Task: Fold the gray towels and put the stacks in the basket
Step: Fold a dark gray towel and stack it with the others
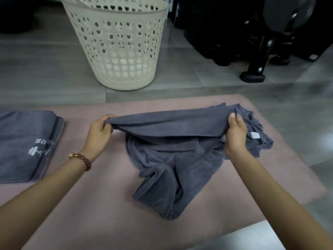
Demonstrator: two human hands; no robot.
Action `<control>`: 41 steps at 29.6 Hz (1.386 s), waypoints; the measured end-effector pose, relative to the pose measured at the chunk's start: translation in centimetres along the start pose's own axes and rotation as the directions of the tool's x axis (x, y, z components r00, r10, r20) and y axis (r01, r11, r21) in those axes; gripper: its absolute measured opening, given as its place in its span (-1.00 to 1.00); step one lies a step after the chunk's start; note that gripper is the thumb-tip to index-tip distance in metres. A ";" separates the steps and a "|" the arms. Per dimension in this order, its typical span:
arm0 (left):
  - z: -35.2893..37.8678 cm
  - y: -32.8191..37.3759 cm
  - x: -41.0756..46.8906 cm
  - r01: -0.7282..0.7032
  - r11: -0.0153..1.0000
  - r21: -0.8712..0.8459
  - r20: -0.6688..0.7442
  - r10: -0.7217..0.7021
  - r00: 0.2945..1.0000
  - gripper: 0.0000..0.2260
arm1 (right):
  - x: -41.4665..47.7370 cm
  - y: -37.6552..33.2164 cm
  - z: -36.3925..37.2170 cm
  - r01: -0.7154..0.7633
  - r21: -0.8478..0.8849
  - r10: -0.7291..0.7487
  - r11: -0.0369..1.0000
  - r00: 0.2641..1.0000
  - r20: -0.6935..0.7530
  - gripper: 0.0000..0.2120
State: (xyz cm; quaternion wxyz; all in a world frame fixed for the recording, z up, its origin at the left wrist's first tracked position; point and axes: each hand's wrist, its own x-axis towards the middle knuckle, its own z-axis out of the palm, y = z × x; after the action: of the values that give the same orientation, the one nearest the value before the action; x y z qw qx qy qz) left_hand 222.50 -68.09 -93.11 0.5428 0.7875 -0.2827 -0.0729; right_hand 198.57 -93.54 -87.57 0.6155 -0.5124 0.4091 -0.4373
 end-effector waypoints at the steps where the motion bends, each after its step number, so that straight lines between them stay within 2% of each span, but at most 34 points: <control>1: -0.8 1.1 1.0 -0.009 1.000 -0.003 -0.038 0.009 0.999 -0.70 | 0.5 -0.4 0.6 0.048 -0.058 -0.049 0.997 0.999 -0.008 -0.83; 4: -2.6 4.6 3.5 -0.027 0.994 -0.105 -0.187 0.007 0.982 -0.65 | 2.3 -2.2 3.2 0.152 -0.141 -0.160 0.978 0.986 -0.047 -0.79; 8: -3.9 7.2 4.6 -0.125 0.989 -0.072 -0.314 0.097 0.945 -0.67 | 3.7 -3.9 5.4 0.284 -0.207 -0.304 0.936 0.950 -0.072 -0.80; 10: -4.1 7.4 4.2 -0.137 0.988 -0.066 -0.288 0.112 0.951 -0.73 | 4.0 -3.8 5.4 0.320 -0.241 -0.345 0.916 0.936 -0.071 -0.79; 12: -4.3 7.1 3.6 -0.121 0.992 -0.027 -0.157 0.115 0.981 -0.87 | 4.0 -3.2 4.9 0.310 -0.279 -0.341 0.909 0.937 -0.071 -0.78; 15: -4.3 5.8 2.9 -0.074 0.997 -0.028 0.031 0.075 0.997 -0.73 | 3.6 -2.0 3.8 0.259 -0.308 -0.303 0.915 0.947 -0.105 -0.78; 17: -4.1 4.9 2.6 -0.050 0.996 -0.076 0.032 0.053 0.998 -0.78 | 3.6 -1.3 2.9 0.224 -0.301 -0.274 0.927 0.952 -0.135 -0.71; 19: -3.5 4.5 2.3 -0.035 0.984 -0.173 -0.012 0.033 0.999 -0.93 | 3.7 -0.5 2.2 0.178 -0.281 -0.227 0.943 0.961 -0.155 -0.66; 22: -2.6 4.2 1.8 0.025 0.973 -0.229 -0.074 -0.043 0.996 -0.84 | 3.7 0.3 1.1 0.118 -0.255 -0.160 0.960 0.976 -0.149 -0.61; 24: -2.3 4.3 1.5 0.117 0.910 -0.397 -0.043 -0.146 0.988 -0.81 | 3.8 0.7 0.7 0.085 -0.242 -0.125 0.967 0.980 -0.152 -0.61; 26: -1.9 4.4 1.5 0.187 0.799 -0.571 -0.013 -0.237 0.971 -0.81 | 3.8 0.9 0.5 0.071 -0.220 -0.108 0.973 0.981 -0.162 -0.63; 28: -1.3 4.9 1.5 0.200 0.770 -0.606 -0.080 -0.309 0.948 -0.80 | 3.6 1.0 0.5 0.081 -0.205 -0.121 0.975 0.974 -0.190 -0.66; 30: -0.9 5.2 1.7 0.180 0.854 -0.488 -0.217 -0.319 0.923 -0.77 | 3.4 0.8 0.7 0.087 -0.205 -0.135 0.975 0.963 -0.232 -0.69; 32: -1.1 5.1 2.0 0.138 0.938 -0.319 -0.302 -0.239 0.923 -0.73 | 3.5 0.8 0.7 0.071 -0.202 -0.126 0.977 0.954 -0.272 -0.70; 35: -2.0 3.7 2.4 0.087 0.995 -0.038 -0.295 -0.094 0.951 -0.62 | 3.7 1.1 0.2 0.057 -0.279 -0.142 0.959 0.944 -0.297 -0.71; 36: -2.3 3.2 2.4 0.076 0.997 0.023 -0.292 -0.066 0.954 -0.61 | 3.6 1.4 0.0 0.079 -0.372 -0.192 0.925 0.941 -0.279 -0.71; 38: -2.8 2.4 2.4 0.065 0.993 0.099 -0.291 -0.033 0.956 -0.61 | 3.1 1.6 0.1 0.171 -0.565 -0.306 0.807 0.940 -0.153 -0.71; 40: -3.3 2.1 2.5 0.081 0.981 0.176 -0.305 -0.023 0.952 -0.61 | 3.4 1.3 0.9 0.234 -0.661 -0.317 0.712 0.948 -0.006 -0.70; 41: -3.6 1.8 2.7 0.092 0.977 0.195 -0.314 -0.027 0.949 -0.62 | 3.9 1.1 1.3 0.226 -0.699 -0.270 0.678 0.962 0.050 -0.67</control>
State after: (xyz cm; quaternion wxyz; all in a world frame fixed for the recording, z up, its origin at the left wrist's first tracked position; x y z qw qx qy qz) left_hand 225.57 -67.00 -89.51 0.4930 0.8495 -0.1762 0.0645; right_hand 201.02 -96.79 -88.68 0.2991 -0.7444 0.4880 -0.3440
